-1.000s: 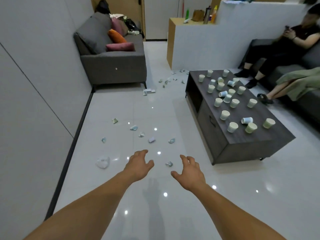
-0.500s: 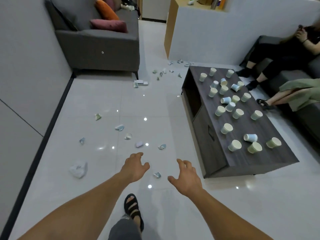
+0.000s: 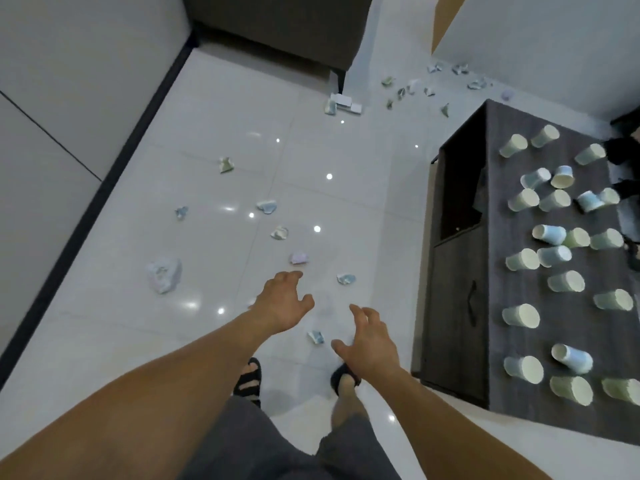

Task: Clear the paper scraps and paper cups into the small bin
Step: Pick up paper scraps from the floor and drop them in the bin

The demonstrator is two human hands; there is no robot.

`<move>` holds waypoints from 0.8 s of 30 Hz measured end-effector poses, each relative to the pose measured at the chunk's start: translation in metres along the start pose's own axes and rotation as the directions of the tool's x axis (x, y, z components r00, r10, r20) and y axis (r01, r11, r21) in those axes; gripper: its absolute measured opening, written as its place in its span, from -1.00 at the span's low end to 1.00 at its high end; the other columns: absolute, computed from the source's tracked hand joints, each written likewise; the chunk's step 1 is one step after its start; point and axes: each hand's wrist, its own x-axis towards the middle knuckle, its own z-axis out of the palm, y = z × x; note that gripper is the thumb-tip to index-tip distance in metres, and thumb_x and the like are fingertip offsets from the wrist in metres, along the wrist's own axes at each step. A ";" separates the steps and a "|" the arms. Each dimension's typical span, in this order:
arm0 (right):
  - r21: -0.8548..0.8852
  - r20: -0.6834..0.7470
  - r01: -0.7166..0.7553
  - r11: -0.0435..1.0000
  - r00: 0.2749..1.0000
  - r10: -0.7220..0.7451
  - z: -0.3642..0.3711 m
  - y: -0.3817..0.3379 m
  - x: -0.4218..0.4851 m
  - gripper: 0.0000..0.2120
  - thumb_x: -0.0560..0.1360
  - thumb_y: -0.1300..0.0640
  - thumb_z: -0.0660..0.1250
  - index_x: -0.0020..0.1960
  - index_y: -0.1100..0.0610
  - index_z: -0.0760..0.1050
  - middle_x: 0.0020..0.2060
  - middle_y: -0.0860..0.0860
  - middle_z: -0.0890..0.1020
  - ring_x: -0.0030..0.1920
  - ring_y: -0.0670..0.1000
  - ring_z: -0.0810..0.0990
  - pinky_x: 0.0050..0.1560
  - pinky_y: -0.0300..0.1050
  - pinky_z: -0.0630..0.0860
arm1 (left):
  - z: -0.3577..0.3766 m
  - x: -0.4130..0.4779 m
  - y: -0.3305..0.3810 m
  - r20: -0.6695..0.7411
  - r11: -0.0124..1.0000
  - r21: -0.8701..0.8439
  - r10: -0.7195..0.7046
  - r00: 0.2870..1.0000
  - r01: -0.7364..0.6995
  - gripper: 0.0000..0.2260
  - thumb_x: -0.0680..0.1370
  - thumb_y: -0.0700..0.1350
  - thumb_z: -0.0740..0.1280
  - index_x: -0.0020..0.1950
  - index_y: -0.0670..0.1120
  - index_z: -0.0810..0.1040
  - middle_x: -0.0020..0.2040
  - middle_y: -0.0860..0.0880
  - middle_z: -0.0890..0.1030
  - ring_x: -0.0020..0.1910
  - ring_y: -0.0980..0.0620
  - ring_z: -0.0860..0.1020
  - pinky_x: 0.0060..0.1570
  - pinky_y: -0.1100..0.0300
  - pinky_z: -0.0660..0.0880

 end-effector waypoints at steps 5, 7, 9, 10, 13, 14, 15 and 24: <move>-0.047 0.162 0.105 0.993 0.982 -0.096 0.039 0.031 0.094 -0.25 0.45 -0.28 0.29 0.50 -0.08 0.06 0.46 -0.03 0.22 0.37 0.08 0.34 0.20 0.00 0.48 | 0.041 0.065 -0.022 -0.005 0.979 -0.073 -0.190 0.982 0.189 -0.43 0.57 0.08 0.24 0.52 -0.06 0.18 0.49 -0.11 0.25 0.43 -0.10 0.27 0.39 0.01 0.26; -0.078 0.206 0.148 0.986 0.970 -0.129 0.065 0.048 0.138 -0.25 0.44 -0.26 0.28 0.51 -0.07 0.05 0.45 -0.03 0.22 0.35 0.06 0.34 0.10 -0.04 0.50 | 0.069 0.097 -0.031 -0.009 0.960 -0.117 -0.257 0.966 0.254 -0.44 0.57 0.08 0.24 0.52 -0.05 0.19 0.49 -0.10 0.25 0.44 -0.08 0.26 0.39 0.03 0.24; -0.120 0.264 0.180 0.976 0.954 -0.143 0.098 0.068 0.184 -0.24 0.45 -0.27 0.27 0.51 -0.07 0.02 0.44 -0.02 0.20 0.34 0.06 0.32 0.05 -0.06 0.51 | 0.102 0.135 -0.045 -0.001 0.939 -0.151 -0.313 0.950 0.309 -0.45 0.57 0.08 0.24 0.52 -0.03 0.19 0.49 -0.07 0.25 0.43 -0.06 0.27 0.39 0.04 0.25; -0.142 0.290 0.186 0.972 0.947 -0.139 0.118 0.078 0.205 -0.23 0.45 -0.27 0.27 0.51 -0.07 0.01 0.44 -0.01 0.19 0.34 0.07 0.31 0.04 -0.05 0.50 | 0.121 0.154 -0.055 0.011 0.928 -0.165 -0.337 0.941 0.334 -0.45 0.57 0.08 0.24 0.52 -0.01 0.19 0.49 -0.06 0.26 0.42 -0.05 0.28 0.38 0.04 0.26; -0.160 0.347 0.192 0.968 0.929 -0.127 0.189 0.107 0.259 -0.22 0.44 -0.27 0.27 0.52 -0.05 0.02 0.45 0.01 0.20 0.37 0.09 0.28 0.11 -0.03 0.48 | 0.181 0.208 -0.094 0.047 0.892 -0.196 -0.406 0.913 0.407 -0.47 0.56 0.08 0.25 0.50 0.02 0.22 0.46 -0.03 0.28 0.31 -0.04 0.40 0.32 0.02 0.35; -0.149 0.356 0.194 0.970 0.925 -0.131 0.216 0.116 0.273 -0.22 0.43 -0.27 0.28 0.51 -0.04 0.03 0.45 0.02 0.22 0.36 0.09 0.30 0.13 -0.03 0.47 | 0.201 0.225 -0.110 0.060 0.886 -0.195 -0.418 0.907 0.421 -0.47 0.56 0.09 0.25 0.50 0.02 0.22 0.46 -0.02 0.29 0.28 -0.03 0.43 0.30 0.01 0.37; -0.142 0.366 0.196 0.970 0.921 -0.132 0.244 0.125 0.287 -0.23 0.43 -0.27 0.28 0.51 -0.04 0.05 0.44 0.02 0.24 0.34 0.09 0.33 0.13 -0.04 0.47 | 0.222 0.243 -0.128 0.078 0.882 -0.188 -0.426 0.902 0.433 -0.47 0.56 0.09 0.25 0.50 0.02 0.22 0.45 -0.02 0.29 0.26 -0.03 0.45 0.29 0.01 0.38; -0.096 0.416 0.148 0.984 0.904 -0.095 0.464 0.162 0.361 -0.29 0.45 -0.15 0.38 0.44 0.05 0.13 0.32 0.07 0.22 0.23 0.17 0.37 0.12 0.06 0.51 | 0.368 0.358 -0.274 0.128 0.894 -0.140 -0.410 0.903 0.425 -0.44 0.55 0.11 0.26 0.51 0.06 0.20 0.45 0.00 0.30 0.34 -0.02 0.38 0.26 0.10 0.33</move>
